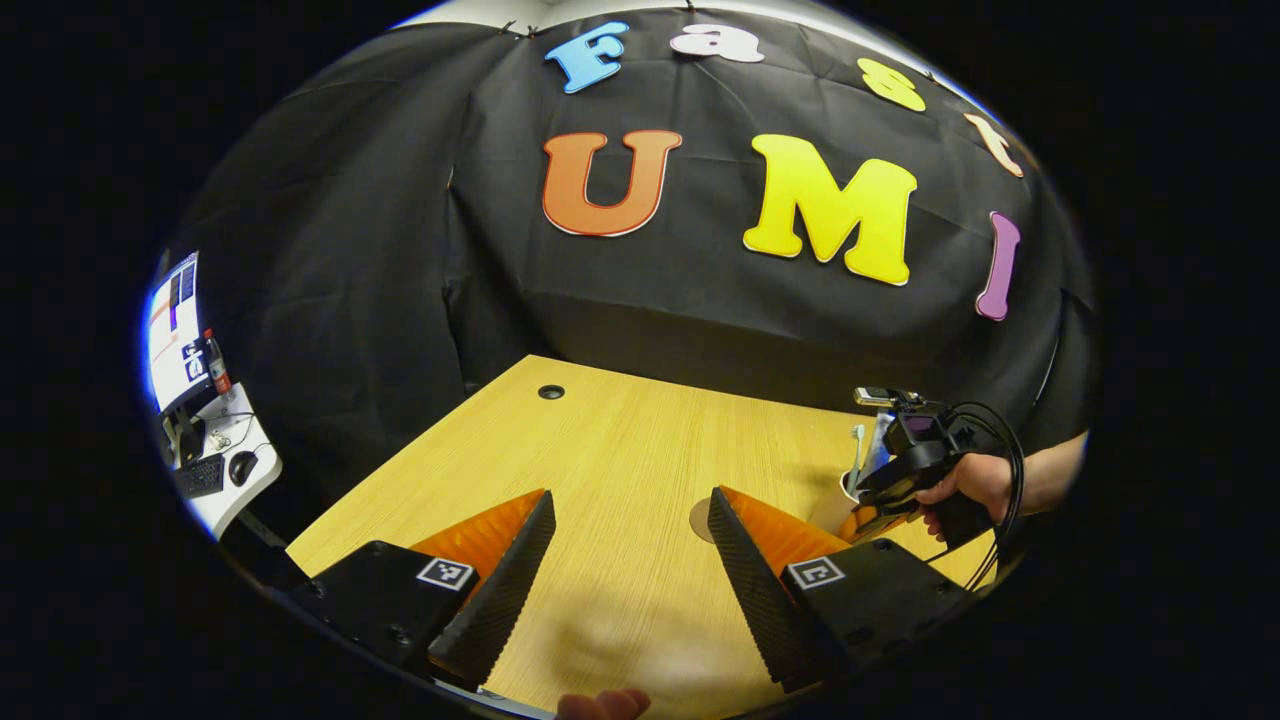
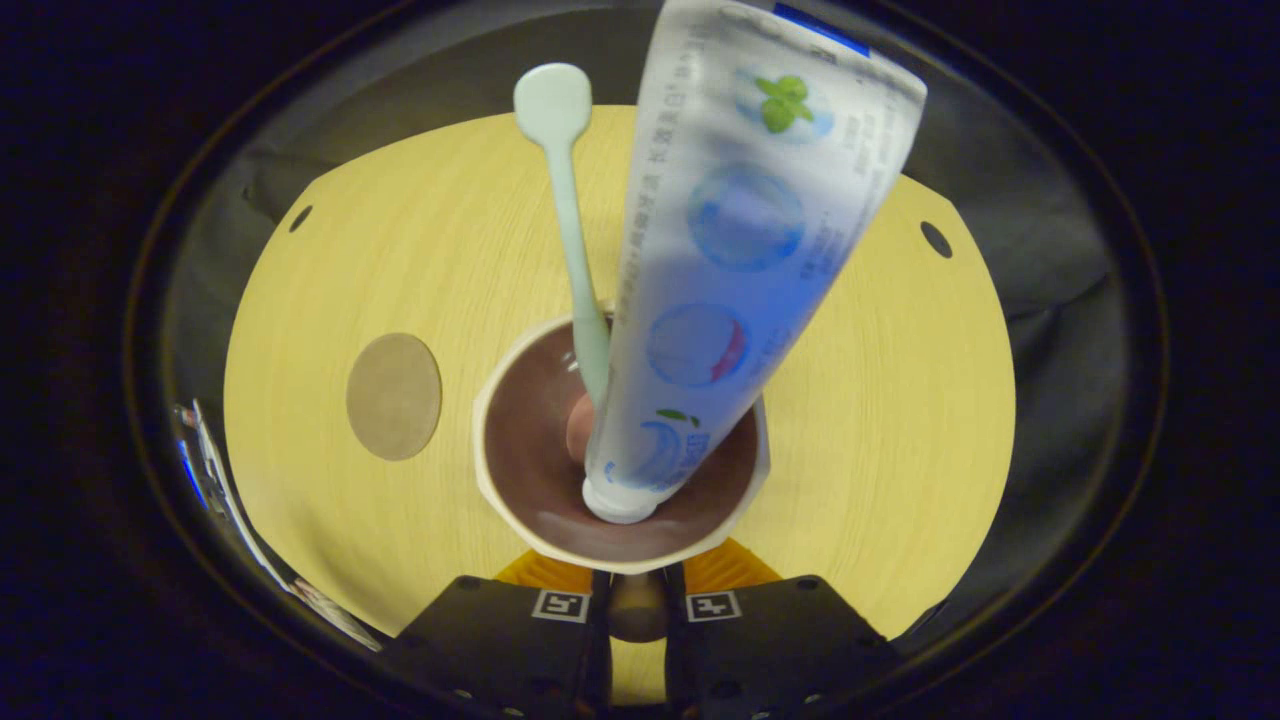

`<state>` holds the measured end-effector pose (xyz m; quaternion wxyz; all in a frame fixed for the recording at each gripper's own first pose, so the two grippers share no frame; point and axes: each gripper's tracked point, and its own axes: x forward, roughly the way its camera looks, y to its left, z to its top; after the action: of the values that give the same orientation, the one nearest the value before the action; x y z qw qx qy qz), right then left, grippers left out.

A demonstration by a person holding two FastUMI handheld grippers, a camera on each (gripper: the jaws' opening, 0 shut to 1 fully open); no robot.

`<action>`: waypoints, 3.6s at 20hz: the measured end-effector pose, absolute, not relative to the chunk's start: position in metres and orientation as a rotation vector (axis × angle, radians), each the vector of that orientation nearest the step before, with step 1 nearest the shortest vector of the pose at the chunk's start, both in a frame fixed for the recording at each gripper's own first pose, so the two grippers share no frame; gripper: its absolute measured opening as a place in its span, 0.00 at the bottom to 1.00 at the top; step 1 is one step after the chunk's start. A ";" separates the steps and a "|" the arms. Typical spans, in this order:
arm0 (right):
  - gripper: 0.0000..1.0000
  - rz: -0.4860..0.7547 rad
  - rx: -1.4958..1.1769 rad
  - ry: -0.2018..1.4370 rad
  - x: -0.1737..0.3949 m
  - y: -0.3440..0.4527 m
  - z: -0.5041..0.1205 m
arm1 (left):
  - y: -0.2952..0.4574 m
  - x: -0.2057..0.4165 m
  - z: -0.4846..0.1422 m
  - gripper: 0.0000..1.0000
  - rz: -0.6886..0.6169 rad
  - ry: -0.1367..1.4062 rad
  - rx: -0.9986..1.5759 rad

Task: Put the toothbrush and toothpaste on the desktop into the cup, then pick up the cup and place it on the coaster on the desktop.

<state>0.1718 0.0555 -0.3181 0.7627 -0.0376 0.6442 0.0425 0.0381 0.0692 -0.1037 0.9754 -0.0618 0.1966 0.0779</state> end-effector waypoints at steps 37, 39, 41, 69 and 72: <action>0.87 0.202 0.050 1.286 0.119 0.187 -0.235 | 0.128 0.012 -0.087 0.97 0.177 0.350 -0.104; 0.87 0.184 0.071 1.227 0.108 0.170 -0.217 | 0.113 0.020 -0.080 0.97 0.130 0.334 -0.092; 0.87 0.156 0.082 1.163 0.098 0.148 -0.197 | 0.096 0.028 -0.072 0.97 0.085 0.320 -0.087; 0.95 -0.014 0.015 0.076 0.015 -0.003 0.049 | -0.013 0.021 0.073 0.96 -0.034 0.004 0.013; 0.96 -0.014 0.006 0.047 0.015 -0.005 0.054 | -0.019 0.019 0.072 0.96 -0.039 0.004 0.010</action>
<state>0.0149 -0.0051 0.0544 0.9997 0.0029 0.0234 -0.0068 0.0189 -0.0189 0.0720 0.9998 0.0052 0.0019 -0.0197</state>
